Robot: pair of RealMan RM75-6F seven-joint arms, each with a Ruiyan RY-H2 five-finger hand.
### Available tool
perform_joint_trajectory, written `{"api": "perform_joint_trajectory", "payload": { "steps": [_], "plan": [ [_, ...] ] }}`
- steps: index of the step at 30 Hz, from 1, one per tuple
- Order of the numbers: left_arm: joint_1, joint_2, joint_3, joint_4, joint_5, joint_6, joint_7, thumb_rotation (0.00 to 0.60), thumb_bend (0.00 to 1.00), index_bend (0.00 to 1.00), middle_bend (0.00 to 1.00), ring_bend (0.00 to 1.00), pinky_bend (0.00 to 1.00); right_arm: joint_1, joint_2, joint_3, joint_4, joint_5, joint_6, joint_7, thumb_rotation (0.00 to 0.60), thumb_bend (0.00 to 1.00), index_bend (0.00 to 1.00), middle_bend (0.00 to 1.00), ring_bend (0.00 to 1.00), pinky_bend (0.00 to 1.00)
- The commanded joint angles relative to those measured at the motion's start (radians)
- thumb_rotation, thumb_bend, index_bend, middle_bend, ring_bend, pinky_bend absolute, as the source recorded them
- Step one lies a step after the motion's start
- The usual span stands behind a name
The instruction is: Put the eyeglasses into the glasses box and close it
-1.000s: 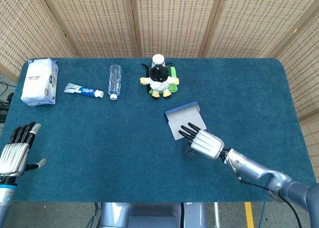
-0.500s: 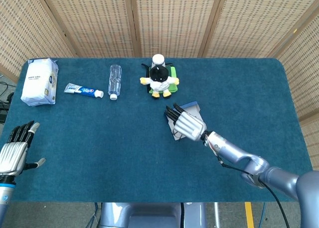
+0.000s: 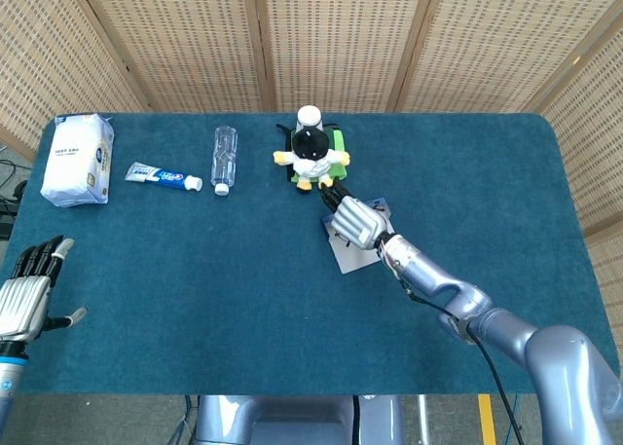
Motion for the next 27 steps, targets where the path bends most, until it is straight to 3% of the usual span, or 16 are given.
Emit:
{"api": "perform_joint_trajectory", "payload": {
  "steps": [1,7,27],
  "plan": [
    [-0.001,0.002,-0.001,0.001,-0.002,-0.002,-0.004,0.6,0.03,0.0,0.0,0.0,0.0,0.007,-0.028,-0.02,0.049,0.006,-0.008,-0.003,0.6,0.49,0.59,0.17,0.01,0.14],
    [-0.002,0.006,-0.001,0.002,-0.003,-0.005,-0.013,0.6,0.03,0.0,0.0,0.0,0.0,0.002,-0.045,-0.053,0.095,0.005,-0.007,0.009,0.6,0.5,0.59,0.17,0.01,0.15],
    [-0.006,0.004,-0.002,0.004,-0.011,-0.013,-0.013,0.6,0.03,0.0,0.0,0.0,0.0,-0.019,-0.041,-0.126,0.064,-0.02,0.013,0.034,0.6,0.52,0.6,0.17,0.01,0.18]
  ]
}}
